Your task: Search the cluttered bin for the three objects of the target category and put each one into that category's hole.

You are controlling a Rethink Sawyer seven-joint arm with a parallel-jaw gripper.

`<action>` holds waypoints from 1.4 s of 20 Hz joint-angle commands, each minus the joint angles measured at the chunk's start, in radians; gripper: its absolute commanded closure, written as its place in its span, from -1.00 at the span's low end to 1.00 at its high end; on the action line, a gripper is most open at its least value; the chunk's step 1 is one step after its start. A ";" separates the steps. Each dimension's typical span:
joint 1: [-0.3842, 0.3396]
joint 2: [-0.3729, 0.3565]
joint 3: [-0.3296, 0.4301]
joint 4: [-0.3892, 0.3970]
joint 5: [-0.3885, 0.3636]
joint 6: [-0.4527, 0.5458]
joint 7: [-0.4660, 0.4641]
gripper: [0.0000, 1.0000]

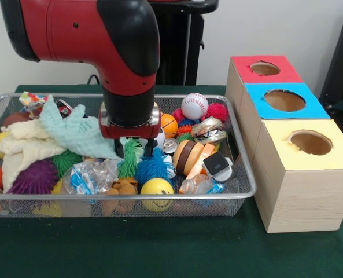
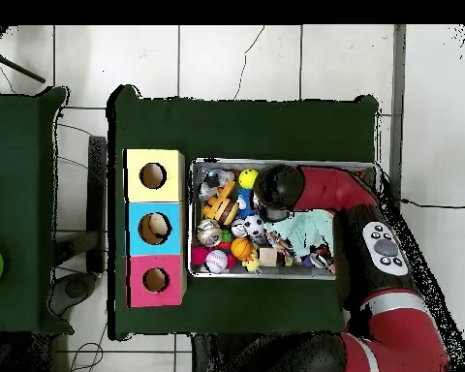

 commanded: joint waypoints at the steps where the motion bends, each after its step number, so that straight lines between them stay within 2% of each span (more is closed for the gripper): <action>1: -0.025 0.068 0.110 -0.089 -0.050 0.031 -0.228 -1.00; 7: -0.044 0.055 0.127 -0.104 -0.065 0.049 -0.274 -1.00; 11: -0.039 0.086 0.144 -0.179 -0.081 0.095 -0.323 -1.00; 20: -0.014 0.117 0.138 -0.241 -0.111 0.139 -0.357 -1.00; 28: -0.013 -0.026 0.107 -0.140 -0.125 0.203 -0.347 -1.00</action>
